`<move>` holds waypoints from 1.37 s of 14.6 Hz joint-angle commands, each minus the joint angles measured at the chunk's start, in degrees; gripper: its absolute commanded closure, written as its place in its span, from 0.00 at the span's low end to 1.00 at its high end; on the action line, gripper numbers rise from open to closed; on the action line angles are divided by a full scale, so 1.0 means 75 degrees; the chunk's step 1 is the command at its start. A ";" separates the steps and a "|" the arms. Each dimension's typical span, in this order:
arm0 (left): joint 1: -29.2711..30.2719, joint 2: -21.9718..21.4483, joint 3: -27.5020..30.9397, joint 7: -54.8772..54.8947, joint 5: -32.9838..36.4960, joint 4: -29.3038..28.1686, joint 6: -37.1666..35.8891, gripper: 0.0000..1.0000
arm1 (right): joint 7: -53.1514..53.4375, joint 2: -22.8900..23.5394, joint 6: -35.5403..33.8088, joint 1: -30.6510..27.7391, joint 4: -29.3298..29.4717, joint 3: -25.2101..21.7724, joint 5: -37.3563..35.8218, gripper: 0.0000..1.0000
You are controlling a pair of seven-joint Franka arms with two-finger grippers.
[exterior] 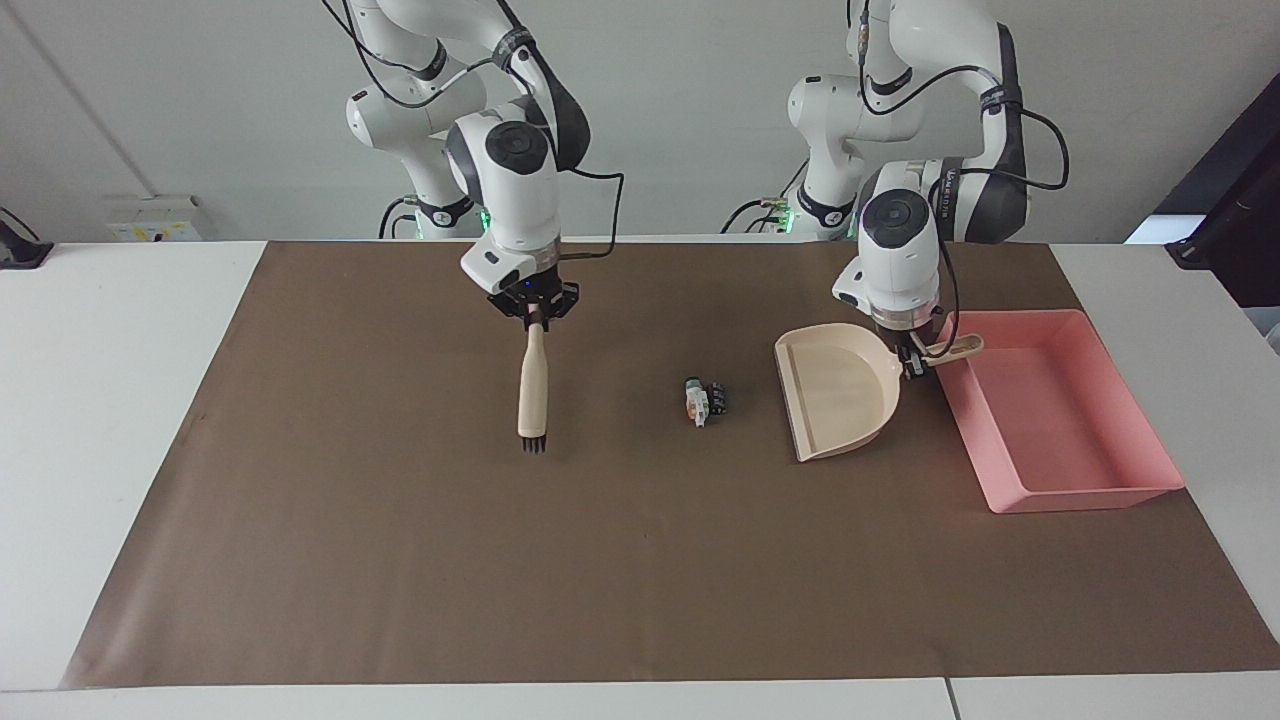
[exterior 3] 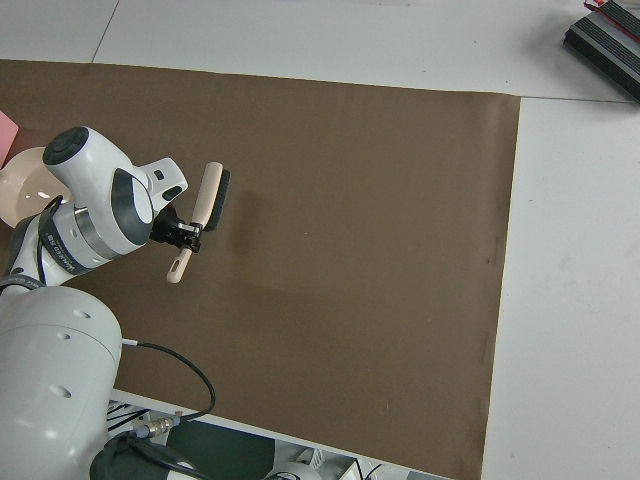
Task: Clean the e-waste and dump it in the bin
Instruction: 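Bring the brush with the right gripper toward the electronic part and dustpan, then sweep the electronic part into the dustpan with the brush in the right gripper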
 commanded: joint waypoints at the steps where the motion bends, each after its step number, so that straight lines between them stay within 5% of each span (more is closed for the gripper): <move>1: -0.0405 0.0143 0.0055 -0.0297 0.0233 -0.0019 0.0073 1.00 | 0.0316 0.0147 0.0103 0.0473 0.0202 -0.0056 -0.0143 1.00; 10: -0.0628 0.0648 0.0044 -0.0506 0.0233 0.0028 0.0411 1.00 | 0.1723 0.2371 0.0277 0.1786 0.2087 -0.0045 -0.0143 1.00; 20: -0.0746 0.0731 0.0044 -0.0672 0.0256 -0.0018 0.0506 1.00 | 0.1655 0.2842 0.1110 0.2315 0.2580 0.0377 0.0617 1.00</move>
